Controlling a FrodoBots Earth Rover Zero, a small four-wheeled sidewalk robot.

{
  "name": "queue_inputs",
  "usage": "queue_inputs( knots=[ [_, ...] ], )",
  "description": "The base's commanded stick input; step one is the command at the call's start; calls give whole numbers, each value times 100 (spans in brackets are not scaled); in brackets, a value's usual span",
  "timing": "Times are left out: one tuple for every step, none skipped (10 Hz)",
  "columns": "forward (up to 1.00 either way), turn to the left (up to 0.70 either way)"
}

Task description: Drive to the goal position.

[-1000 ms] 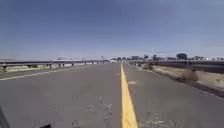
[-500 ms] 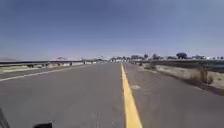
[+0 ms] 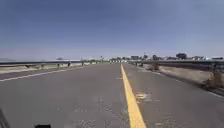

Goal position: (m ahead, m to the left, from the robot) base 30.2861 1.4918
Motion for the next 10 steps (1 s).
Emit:
queue_inputs(
  knots=[
    [100,0],
    [100,0],
    [100,0],
    [100,0],
    [100,0],
    [100,0],
    [100,0],
    [100,0],
    [100,0],
    [100,0]
  ],
)
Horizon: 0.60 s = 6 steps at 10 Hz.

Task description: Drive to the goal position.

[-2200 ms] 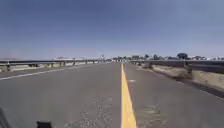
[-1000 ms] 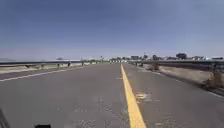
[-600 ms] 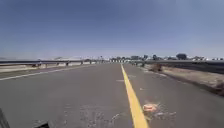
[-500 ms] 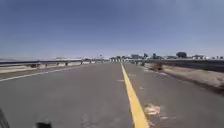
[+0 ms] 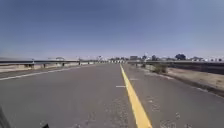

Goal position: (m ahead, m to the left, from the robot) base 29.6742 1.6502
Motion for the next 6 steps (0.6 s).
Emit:
queue_inputs(
  knots=[
    [100,0],
    [100,0],
    [100,0],
    [100,0],
    [100,0],
    [100,0]
  ],
)
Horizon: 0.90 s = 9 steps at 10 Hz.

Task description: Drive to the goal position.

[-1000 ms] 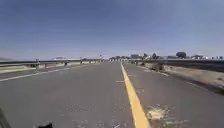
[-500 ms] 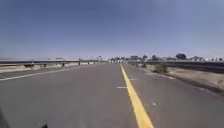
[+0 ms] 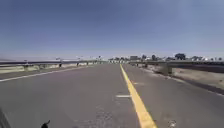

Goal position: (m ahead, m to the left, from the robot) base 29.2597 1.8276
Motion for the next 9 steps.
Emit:
queue_inputs(
  knots=[
    [100,0],
    [100,0],
    [100,0],
    [100,0],
    [100,0],
    [100,0],
    [100,0],
    [100,0],
    [100,0]
  ],
)
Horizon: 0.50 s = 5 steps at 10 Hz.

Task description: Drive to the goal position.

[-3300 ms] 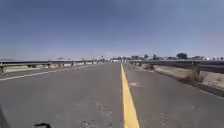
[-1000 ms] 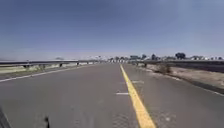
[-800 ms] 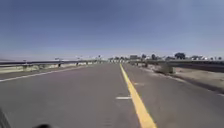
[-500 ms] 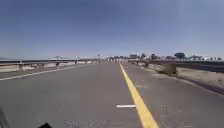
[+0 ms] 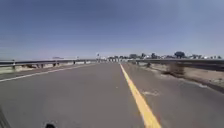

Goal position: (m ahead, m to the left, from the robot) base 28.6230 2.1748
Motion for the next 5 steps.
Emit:
queue_inputs(
  knots=[
    [100,0],
    [100,0],
    [100,0],
    [100,0],
    [100,0]
  ],
)
